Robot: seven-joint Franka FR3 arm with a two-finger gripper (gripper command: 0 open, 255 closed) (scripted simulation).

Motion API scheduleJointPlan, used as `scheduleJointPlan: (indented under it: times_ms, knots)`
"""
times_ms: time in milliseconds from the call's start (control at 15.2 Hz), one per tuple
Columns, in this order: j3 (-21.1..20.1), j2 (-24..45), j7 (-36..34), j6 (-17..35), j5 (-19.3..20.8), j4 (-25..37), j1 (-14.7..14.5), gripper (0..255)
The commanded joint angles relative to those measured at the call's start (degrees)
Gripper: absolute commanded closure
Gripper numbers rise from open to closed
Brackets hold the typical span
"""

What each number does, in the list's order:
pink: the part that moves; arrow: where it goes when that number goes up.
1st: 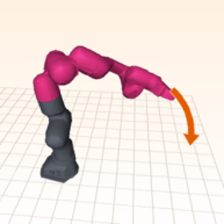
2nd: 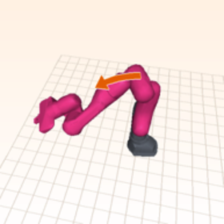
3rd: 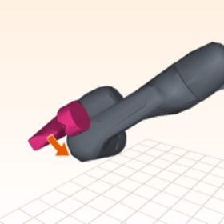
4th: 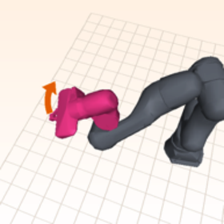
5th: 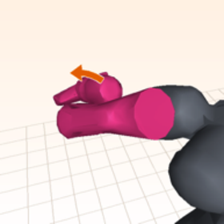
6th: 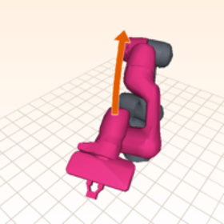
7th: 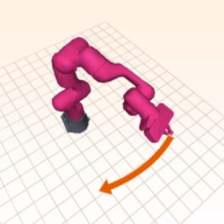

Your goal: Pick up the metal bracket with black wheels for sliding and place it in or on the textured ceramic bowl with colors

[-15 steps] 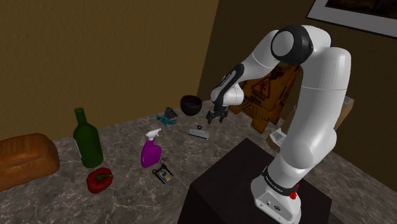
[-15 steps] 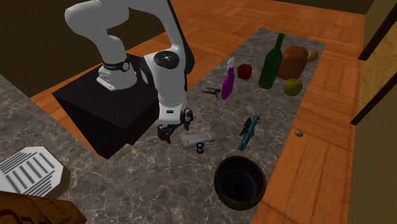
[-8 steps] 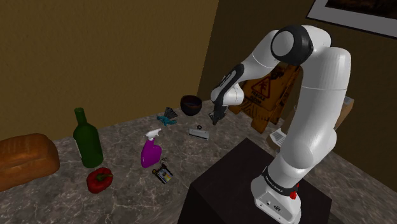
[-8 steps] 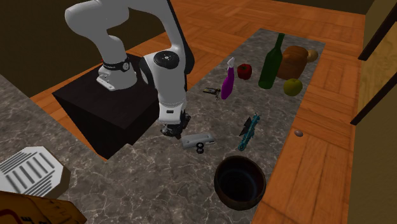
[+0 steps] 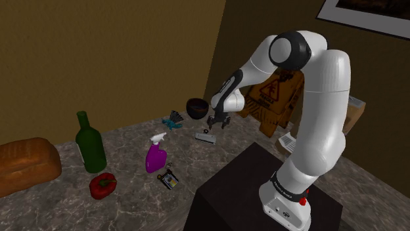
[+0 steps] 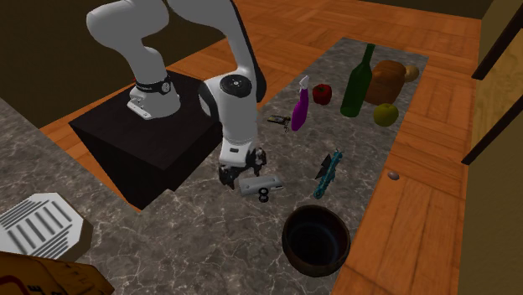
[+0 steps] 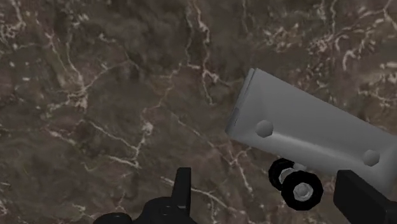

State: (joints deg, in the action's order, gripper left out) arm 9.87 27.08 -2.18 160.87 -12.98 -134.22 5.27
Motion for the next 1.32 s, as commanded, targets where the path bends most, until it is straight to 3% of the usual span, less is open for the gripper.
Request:
scheduleJointPlan:
  times_ms: [0, 264, 792, 1254]
  knots:
    - [0.77, 3.96, -7.80, 0.54, -2.08, 3.37, -2.93, 0]
    - [2.62, 11.78, -20.97, -0.14, -6.17, 11.29, -7.86, 0]
    - [0.29, 17.79, -19.84, 3.07, -7.52, 14.32, -5.80, 0]
    - [0.29, 17.79, -19.85, 3.06, -7.51, 14.32, -5.80, 0]
